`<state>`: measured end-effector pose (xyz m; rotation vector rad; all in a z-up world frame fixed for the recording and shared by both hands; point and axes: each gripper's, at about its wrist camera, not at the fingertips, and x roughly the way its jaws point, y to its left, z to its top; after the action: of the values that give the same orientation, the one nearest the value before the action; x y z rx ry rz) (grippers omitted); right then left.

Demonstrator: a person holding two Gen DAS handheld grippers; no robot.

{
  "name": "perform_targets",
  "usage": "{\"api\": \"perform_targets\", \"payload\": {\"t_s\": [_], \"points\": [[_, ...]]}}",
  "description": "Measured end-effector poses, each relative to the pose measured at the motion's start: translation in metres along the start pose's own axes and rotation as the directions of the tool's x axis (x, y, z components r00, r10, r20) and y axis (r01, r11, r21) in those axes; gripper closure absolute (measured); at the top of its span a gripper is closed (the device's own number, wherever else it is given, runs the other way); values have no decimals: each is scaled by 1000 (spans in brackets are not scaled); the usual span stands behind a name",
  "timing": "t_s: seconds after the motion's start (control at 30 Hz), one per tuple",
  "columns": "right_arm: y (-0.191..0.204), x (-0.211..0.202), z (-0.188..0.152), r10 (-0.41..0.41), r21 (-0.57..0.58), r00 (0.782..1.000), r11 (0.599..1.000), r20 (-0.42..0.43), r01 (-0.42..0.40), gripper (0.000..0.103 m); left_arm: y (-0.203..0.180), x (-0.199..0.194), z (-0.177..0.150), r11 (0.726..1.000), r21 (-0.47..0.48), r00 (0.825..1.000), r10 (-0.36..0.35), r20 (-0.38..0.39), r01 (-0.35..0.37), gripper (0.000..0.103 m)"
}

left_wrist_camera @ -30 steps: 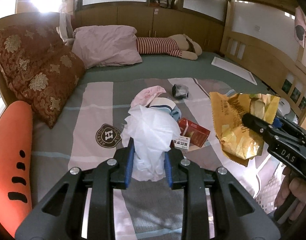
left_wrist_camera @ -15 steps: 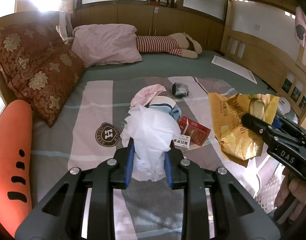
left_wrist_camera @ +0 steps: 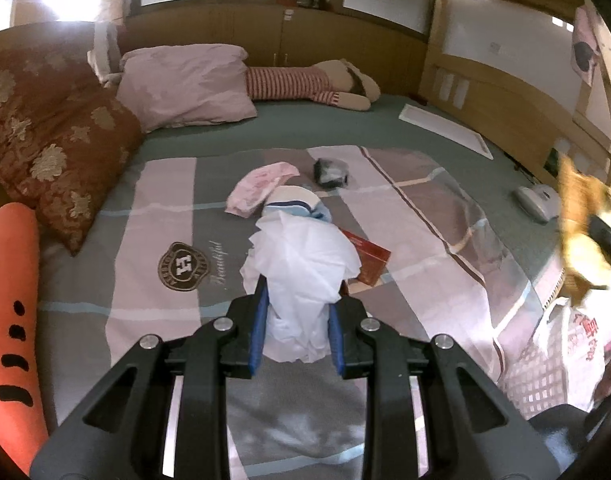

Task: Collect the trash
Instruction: 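Carry both items over the white plastic bag and open both tools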

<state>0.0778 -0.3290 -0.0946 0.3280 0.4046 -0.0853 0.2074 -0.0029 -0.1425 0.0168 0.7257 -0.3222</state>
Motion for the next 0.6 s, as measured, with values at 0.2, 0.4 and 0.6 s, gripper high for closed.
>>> {"api": "perform_targets", "payload": {"t_s": [0.2,0.4,0.6], "points": [[-116,-81,-28,-283,47,959,957,-31,285,52,-21,2,-7,997,49,998,-58,-16,59,76],[-201,-93,-79,-382,129,896,900,-227,416,31,-82,7,-19,977,156,988,-139,-69,148,76],[-211,-158,-51,-424,285,905,867,-8,409,22,-216,-15,-29,879,314,933,-324,-158,358,76]]}}
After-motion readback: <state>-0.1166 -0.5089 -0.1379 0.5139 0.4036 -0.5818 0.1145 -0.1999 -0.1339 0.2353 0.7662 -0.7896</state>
